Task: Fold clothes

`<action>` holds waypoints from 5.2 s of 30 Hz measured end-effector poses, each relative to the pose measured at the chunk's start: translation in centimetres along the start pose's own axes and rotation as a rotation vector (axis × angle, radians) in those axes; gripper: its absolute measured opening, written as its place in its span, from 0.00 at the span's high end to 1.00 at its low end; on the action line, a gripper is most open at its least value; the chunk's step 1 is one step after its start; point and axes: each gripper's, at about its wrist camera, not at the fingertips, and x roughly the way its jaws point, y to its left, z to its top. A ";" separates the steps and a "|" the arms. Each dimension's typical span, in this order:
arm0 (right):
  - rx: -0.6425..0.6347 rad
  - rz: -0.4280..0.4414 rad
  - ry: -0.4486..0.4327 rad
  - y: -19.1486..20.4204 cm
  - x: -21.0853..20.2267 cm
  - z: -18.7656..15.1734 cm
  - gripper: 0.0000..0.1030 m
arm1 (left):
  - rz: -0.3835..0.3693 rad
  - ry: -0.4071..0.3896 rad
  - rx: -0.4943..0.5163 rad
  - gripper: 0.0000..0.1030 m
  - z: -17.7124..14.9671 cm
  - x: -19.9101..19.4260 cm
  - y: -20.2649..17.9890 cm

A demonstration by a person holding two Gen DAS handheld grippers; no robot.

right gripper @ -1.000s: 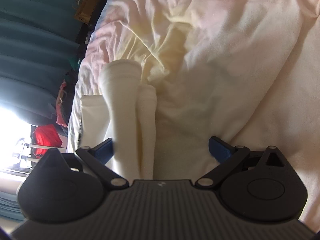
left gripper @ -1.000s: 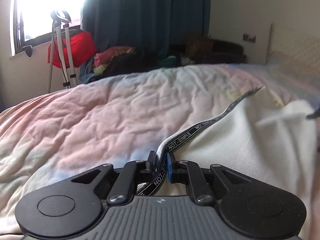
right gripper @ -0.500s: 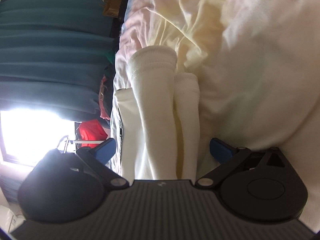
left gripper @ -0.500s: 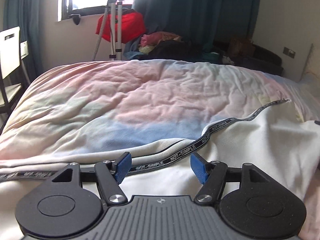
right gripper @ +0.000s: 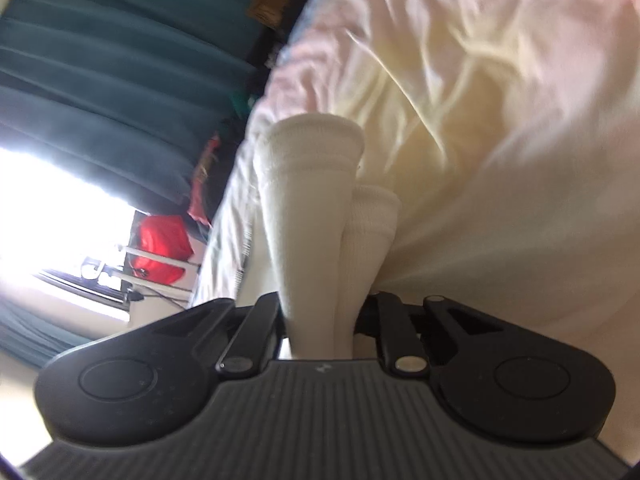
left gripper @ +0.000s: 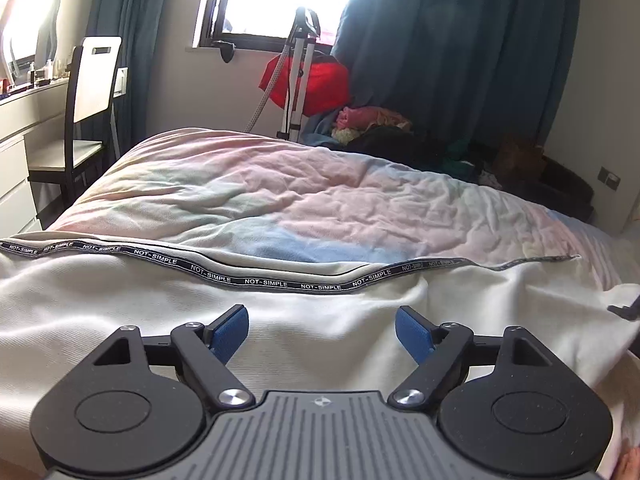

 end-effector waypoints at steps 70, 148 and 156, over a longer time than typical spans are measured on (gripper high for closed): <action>-1.224 0.447 0.240 18.6 -8.8 -30.0 0.00 | -0.024 -0.015 -0.112 0.12 2.4 -2.9 3.2; -1.052 0.255 0.335 16.5 -7.5 -26.4 0.32 | 0.365 -0.095 -1.164 0.33 -4.6 -8.9 29.1; -1.365 0.269 0.568 15.6 -6.0 -35.1 0.31 | 0.489 -0.149 -0.972 0.76 -2.2 -8.0 28.0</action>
